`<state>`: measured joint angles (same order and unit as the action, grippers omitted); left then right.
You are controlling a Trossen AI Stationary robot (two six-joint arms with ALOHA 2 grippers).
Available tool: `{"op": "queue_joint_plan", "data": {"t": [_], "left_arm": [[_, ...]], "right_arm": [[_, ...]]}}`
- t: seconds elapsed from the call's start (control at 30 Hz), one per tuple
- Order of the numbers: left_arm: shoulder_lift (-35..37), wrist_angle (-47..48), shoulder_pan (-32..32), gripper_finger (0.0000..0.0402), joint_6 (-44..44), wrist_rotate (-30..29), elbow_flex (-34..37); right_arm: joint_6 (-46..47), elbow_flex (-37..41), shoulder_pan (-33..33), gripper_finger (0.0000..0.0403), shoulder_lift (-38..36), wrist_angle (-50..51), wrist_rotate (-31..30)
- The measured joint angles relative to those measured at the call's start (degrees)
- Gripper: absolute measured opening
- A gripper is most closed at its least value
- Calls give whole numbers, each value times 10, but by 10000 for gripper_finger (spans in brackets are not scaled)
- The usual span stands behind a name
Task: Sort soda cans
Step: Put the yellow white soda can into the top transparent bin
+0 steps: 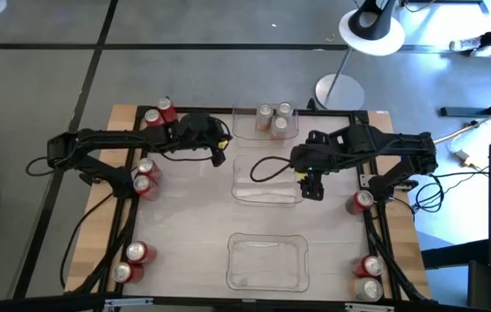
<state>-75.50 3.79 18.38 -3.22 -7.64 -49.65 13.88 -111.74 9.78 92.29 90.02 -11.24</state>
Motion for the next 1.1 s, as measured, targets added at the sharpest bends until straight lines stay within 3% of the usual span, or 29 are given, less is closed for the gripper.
{"op": "queue_joint_plan", "data": {"t": [0.2, 0.33, 0.43, 0.53, 0.73, 0.9, 1.1], "left_arm": [[0, -9, -2, 4, -2, 0, 0], [0, 0, -5, 4, 32, 0, 0], [0, 7, -16, 4, 66, 0, 8], [0, 2, -30, 4, 91, 0, 23], [0, 3, -56, 4, 107, 0, 33], [0, -8, -73, 4, 107, 0, 33], [0, -19, -87, 4, 94, 0, 33]], "right_arm": [[40, 0, 43, 357, 0, 0, 20], [89, 0, 89, 357, 0, 0, 74], [139, 0, 138, 357, 0, 0, 110], [200, 6, 203, 357, 0, -1, 110], [390, 50, 314, 357, 0, 0, 104], [599, 95, 369, 357, 1, 0, 113], [785, 130, 416, 357, 2, -38, 141]]}}
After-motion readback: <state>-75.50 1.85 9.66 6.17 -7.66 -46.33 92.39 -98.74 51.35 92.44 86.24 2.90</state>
